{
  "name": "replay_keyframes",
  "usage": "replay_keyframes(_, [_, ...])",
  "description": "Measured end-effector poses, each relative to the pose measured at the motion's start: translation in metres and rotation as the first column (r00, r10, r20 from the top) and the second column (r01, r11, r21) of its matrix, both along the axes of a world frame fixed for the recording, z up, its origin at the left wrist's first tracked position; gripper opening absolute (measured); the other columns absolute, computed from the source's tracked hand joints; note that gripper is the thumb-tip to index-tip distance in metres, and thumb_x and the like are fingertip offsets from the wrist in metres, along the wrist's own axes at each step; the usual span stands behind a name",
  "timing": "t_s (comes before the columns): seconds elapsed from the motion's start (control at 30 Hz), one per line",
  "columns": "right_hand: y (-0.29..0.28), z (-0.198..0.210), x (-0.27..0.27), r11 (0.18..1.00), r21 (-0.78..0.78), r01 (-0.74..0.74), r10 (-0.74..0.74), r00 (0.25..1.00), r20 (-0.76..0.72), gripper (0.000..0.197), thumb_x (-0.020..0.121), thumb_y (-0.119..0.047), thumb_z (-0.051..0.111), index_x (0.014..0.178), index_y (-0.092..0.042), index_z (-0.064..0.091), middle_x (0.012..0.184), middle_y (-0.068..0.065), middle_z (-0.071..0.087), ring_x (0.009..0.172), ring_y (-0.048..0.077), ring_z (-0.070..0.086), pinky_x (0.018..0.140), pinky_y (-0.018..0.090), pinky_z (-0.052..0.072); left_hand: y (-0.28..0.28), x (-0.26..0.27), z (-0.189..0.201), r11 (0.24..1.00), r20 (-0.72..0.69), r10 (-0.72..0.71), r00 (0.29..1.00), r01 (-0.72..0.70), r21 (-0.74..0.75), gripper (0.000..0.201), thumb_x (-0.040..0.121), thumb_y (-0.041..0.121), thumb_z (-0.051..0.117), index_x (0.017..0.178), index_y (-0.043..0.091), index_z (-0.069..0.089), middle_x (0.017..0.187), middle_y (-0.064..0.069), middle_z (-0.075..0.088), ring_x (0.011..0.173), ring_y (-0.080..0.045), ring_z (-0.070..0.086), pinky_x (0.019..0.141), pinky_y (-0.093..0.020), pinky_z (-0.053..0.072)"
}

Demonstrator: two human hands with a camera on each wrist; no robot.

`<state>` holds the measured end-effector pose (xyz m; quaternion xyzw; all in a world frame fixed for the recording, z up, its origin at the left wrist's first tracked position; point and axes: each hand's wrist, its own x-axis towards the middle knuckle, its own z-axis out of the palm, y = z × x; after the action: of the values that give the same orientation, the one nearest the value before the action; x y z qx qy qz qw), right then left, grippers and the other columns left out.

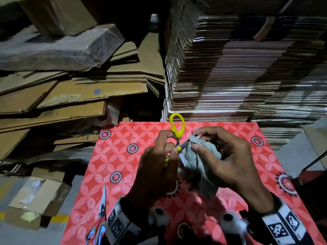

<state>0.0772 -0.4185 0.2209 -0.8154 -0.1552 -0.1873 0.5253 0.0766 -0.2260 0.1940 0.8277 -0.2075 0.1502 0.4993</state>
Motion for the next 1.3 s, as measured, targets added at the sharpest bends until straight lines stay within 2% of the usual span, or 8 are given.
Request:
replay_keyframes(0.2, [0.001,0.009,-0.008,0.999,0.027,-0.035,0.033,0.998,0.056,0.018,0.089,-0.019,0.076,0.102,-0.032,0.077,0.096,-0.011,0.075,0.093,0.014,0.073,0.078,0.023,0.054,0.002,-0.004,0.006,0.999,0.035,-0.044,0.998,0.043,0.027,0.006,0.106,0.025,0.038,0.111,0.023,0.041,0.063,0.0,0.051,0.053,-0.02,0.054,0.053,-0.043,0.042])
replay_keyframes(0.33, [0.004,0.015,-0.013,0.995,-0.082,-0.057,0.069,0.986,0.149,0.016,0.092,-0.014,0.073,0.106,-0.018,0.08,0.097,-0.004,0.073,0.091,0.012,0.071,0.076,0.024,0.051,0.002,-0.006,0.012,0.996,0.072,-0.051,0.996,0.045,0.078,0.003,0.106,0.029,0.037,0.104,0.027,0.035,0.064,-0.001,0.046,0.05,-0.023,0.047,0.051,-0.049,0.039])
replay_keyframes(0.5, [0.017,0.006,-0.015,0.983,-0.149,-0.106,0.142,0.956,0.258,0.015,0.096,-0.01,0.072,0.108,-0.007,0.08,0.093,0.005,0.068,0.074,0.016,0.068,0.059,0.033,0.052,0.0,-0.008,0.021,0.993,0.14,-0.064,0.988,0.049,0.105,0.005,0.104,0.027,0.038,0.1,0.027,0.035,0.07,-0.002,0.045,0.048,-0.025,0.046,0.045,-0.046,0.036])
replay_keyframes(0.63, [0.021,0.001,-0.014,0.974,-0.227,0.025,0.048,0.949,0.311,0.013,0.094,-0.009,0.074,0.105,-0.013,0.081,0.082,0.006,0.062,0.067,0.018,0.06,0.057,0.032,0.046,0.0,-0.007,0.018,0.992,0.143,-0.05,0.989,0.032,0.126,0.006,0.104,0.028,0.038,0.1,0.022,0.038,0.071,0.006,0.037,0.047,-0.023,0.044,0.044,-0.048,0.036])
replay_keyframes(0.83, [0.026,-0.004,-0.016,0.967,-0.234,0.099,-0.021,0.95,0.311,0.011,0.092,-0.009,0.075,0.1,-0.012,0.082,0.077,0.005,0.056,0.064,0.019,0.056,0.057,0.031,0.043,0.0,-0.005,0.011,0.993,0.119,-0.004,0.993,-0.009,0.116,0.014,0.103,0.017,0.046,0.113,0.008,0.048,0.058,0.003,0.041,0.046,-0.011,0.043,0.046,-0.037,0.035])
replay_keyframes(1.03, [0.021,-0.005,-0.018,0.966,-0.202,0.161,-0.103,0.957,0.27,0.012,0.091,-0.014,0.075,0.101,-0.016,0.083,0.077,0.0,0.057,0.067,0.014,0.058,0.06,0.028,0.044,-0.006,-0.005,0.011,0.993,0.14,0.001,0.99,-0.017,0.117,0.013,0.104,0.019,0.043,0.111,0.011,0.048,0.059,0.006,0.039,0.046,-0.008,0.037,0.045,-0.033,0.032])
replay_keyframes(1.2, [0.001,-0.007,-0.005,0.94,-0.154,0.305,-0.28,0.946,0.166,0.014,0.09,-0.012,0.079,0.096,-0.024,0.083,0.073,-0.011,0.057,0.066,0.005,0.058,0.062,0.013,0.04,-0.006,-0.006,0.004,0.99,0.113,0.01,0.994,-0.025,0.141,0.011,0.104,0.015,0.044,0.115,0.016,0.045,0.059,0.01,0.034,0.046,-0.008,0.037,0.047,-0.028,0.03])
replay_keyframes(1.3, [0.001,0.002,-0.01,0.971,-0.107,0.216,-0.2,0.97,0.137,0.016,0.09,-0.016,0.079,0.095,-0.031,0.08,0.076,-0.014,0.06,0.069,0.003,0.061,0.062,0.012,0.041,-0.006,-0.005,0.002,0.991,0.098,0.011,0.995,-0.024,0.128,0.004,0.105,0.024,0.039,0.107,0.026,0.036,0.06,0.01,0.033,0.046,-0.009,0.036,0.047,-0.029,0.028])
